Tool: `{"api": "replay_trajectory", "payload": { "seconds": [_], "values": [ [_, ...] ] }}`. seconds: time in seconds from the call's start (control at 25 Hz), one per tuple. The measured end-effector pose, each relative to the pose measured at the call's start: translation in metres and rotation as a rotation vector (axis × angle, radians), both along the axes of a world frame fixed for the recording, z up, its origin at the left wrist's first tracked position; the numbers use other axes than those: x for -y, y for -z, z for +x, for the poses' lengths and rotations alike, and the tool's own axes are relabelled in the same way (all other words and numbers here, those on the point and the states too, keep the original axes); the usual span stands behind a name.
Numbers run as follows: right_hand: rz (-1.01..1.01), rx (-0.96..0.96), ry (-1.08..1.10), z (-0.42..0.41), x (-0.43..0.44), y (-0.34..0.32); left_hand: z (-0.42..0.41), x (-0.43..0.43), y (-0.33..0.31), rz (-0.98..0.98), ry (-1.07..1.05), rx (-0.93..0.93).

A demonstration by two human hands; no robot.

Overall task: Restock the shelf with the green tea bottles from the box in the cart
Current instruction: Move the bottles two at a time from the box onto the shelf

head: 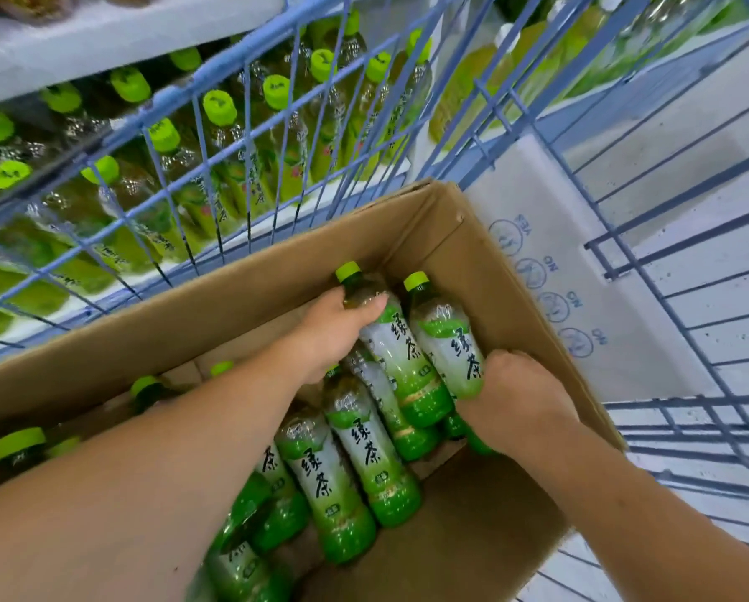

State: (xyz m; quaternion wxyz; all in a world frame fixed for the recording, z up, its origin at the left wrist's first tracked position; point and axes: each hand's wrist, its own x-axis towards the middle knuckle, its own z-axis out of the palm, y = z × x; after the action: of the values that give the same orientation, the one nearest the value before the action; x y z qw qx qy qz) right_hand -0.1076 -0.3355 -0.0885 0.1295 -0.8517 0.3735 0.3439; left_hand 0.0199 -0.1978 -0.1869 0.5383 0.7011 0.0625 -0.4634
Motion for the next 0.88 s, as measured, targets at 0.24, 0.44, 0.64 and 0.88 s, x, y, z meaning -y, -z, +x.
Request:
{"api": "replay_trajectory", "payload": {
  "seconds": [0.24, 0.44, 0.64, 0.88],
  "values": [
    [0.185, 0.094, 0.14, 0.001, 0.003, 0.025, -0.015, -0.038, -0.004, -0.104, -0.037, -0.091],
    [0.267, 0.063, 0.21, -0.003, 0.0, 0.041, -0.018, -0.059, 0.0, -0.095, -0.029, -0.082],
    [0.361, 0.053, 0.301, -0.004, -0.003, 0.058, -0.032, -0.073, 0.006, -0.006, -0.016, -0.069],
    [0.385, 0.083, 0.33, -0.009, -0.004, 0.063, -0.057, -0.076, 0.01, 0.158, 0.03, -0.005]
  ]
}}
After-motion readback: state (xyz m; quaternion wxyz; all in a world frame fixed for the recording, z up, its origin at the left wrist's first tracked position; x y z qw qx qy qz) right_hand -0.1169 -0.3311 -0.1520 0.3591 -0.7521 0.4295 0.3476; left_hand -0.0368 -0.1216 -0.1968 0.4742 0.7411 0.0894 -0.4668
